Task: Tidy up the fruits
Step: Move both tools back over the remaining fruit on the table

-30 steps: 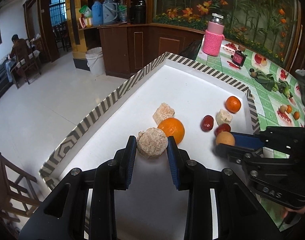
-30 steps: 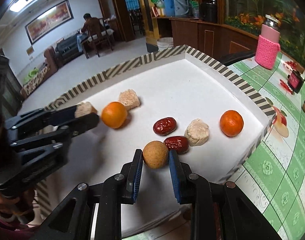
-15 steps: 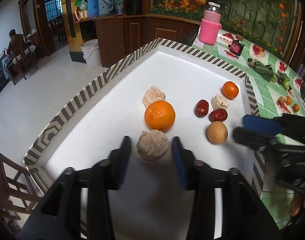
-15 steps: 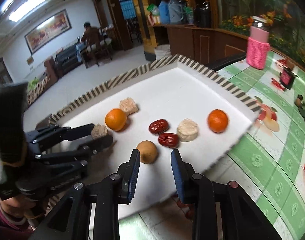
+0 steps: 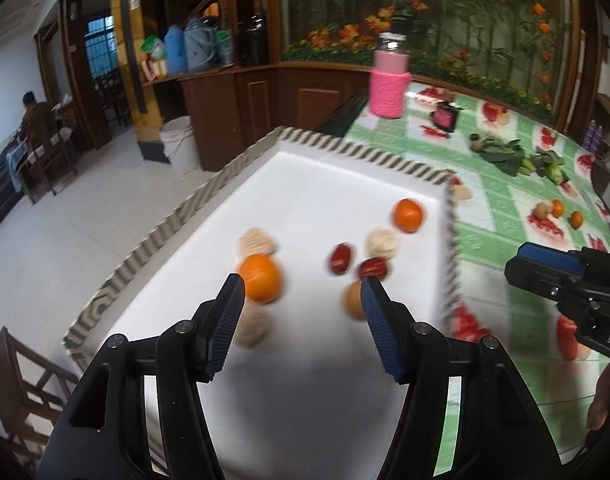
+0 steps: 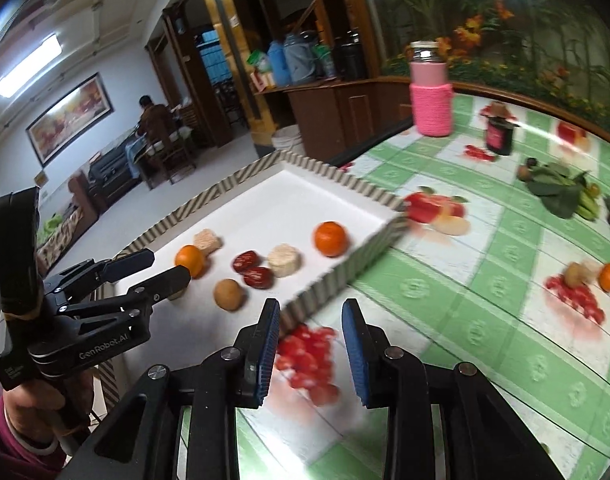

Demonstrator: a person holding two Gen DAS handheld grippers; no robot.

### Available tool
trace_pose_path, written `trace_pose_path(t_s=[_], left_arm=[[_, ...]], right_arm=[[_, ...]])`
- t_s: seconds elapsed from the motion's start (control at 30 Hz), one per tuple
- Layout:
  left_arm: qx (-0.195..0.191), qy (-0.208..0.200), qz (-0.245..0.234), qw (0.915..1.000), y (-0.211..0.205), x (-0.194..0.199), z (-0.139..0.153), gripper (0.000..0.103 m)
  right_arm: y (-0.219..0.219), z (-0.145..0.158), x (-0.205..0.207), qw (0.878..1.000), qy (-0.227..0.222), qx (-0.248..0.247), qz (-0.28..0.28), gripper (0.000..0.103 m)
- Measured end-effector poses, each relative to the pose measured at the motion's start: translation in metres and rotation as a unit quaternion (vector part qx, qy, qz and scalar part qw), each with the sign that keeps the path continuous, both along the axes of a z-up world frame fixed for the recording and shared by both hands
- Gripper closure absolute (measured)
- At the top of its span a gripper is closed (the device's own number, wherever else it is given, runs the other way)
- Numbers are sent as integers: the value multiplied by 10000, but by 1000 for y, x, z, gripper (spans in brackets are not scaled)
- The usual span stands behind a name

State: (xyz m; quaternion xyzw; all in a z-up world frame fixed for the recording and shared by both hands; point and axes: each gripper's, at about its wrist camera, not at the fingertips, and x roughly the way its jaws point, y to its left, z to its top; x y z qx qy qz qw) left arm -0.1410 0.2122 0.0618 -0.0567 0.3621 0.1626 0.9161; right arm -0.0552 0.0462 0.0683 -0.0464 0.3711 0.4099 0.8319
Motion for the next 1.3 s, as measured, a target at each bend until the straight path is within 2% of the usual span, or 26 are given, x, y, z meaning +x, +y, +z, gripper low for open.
trace_pose_path(t_s=[0.37,0.6,0.73,0.93,1.07,1.3], left_arm=[[12,-81,-816,9966,-82,43,10,42],[-119,135,-1291,9915,-127,79,2,42],[-275,256,-1547,9872,-151,98,-5,42],[-392,362,-1789,9824,-175,125,-8,42],[-603,480,-2029,9762,-191,150,-10,42],[-596,576,-2344,9686,-218,192,-22,43]], right_arm=[[-99,2,23,9954,25,-8,-959,72],[-154,-3,39,9886,-57,-273,-1483,72],[-183,-10,55,9841,50,-306,-1750,72],[-207,-17,72,9797,115,-439,-1952,72],[-216,-20,84,9776,171,-495,-2040,72],[-228,-25,109,9759,314,-339,-2134,72]])
